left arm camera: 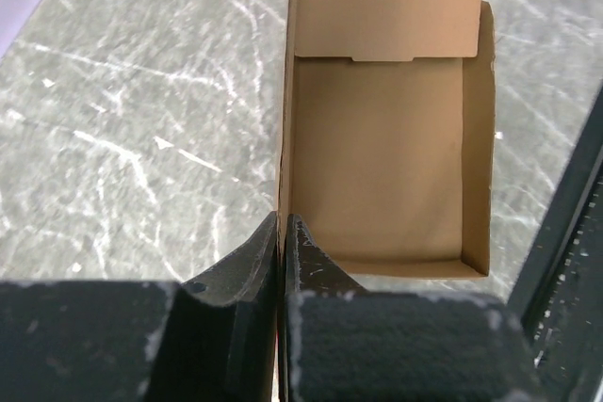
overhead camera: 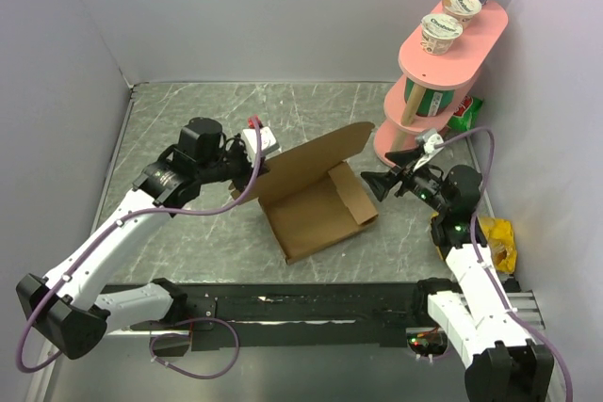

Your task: Fold the paper box

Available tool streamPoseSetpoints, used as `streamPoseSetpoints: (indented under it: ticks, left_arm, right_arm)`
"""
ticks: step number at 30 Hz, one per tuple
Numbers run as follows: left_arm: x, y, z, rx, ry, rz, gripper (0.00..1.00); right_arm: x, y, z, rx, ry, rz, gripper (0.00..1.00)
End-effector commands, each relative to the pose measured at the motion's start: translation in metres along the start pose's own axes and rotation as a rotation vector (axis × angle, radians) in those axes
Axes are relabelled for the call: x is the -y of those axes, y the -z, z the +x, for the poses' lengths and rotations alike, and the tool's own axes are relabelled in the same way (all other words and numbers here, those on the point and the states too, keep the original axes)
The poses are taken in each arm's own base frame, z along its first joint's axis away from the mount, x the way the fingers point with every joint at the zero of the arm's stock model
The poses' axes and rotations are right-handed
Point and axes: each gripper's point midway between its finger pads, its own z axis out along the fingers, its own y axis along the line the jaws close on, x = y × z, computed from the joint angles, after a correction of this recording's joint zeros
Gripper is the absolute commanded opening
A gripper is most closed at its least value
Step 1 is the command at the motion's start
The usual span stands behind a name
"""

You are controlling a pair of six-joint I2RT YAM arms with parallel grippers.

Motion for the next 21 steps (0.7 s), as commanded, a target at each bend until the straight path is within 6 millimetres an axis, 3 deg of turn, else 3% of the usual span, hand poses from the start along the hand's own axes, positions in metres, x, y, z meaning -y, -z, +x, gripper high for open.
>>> streamPoseSetpoints:
  ticks: [1, 16, 19, 21]
  left_arm:
    - [0.014, 0.006, -0.013, 0.079, -0.028, 0.079, 0.1]
    - [0.014, 0.014, -0.017, 0.111, -0.035, 0.085, 0.08]
    - [0.008, 0.012, -0.014, 0.105, -0.026, 0.054, 0.08]
    - [0.001, 0.01, -0.011, 0.095, -0.02, 0.022, 0.09]
  right_arm:
    - [0.012, -0.003, -0.009, 0.036, 0.161, 0.019, 1.0]
    - [0.039, -0.034, -0.006, 0.087, 0.255, 0.008, 1.0]
    - [0.054, -0.033, -0.008, 0.095, 0.21, 0.098, 1.0]
    - [0.068, -0.027, 0.008, 0.011, 0.114, 0.198, 0.99]
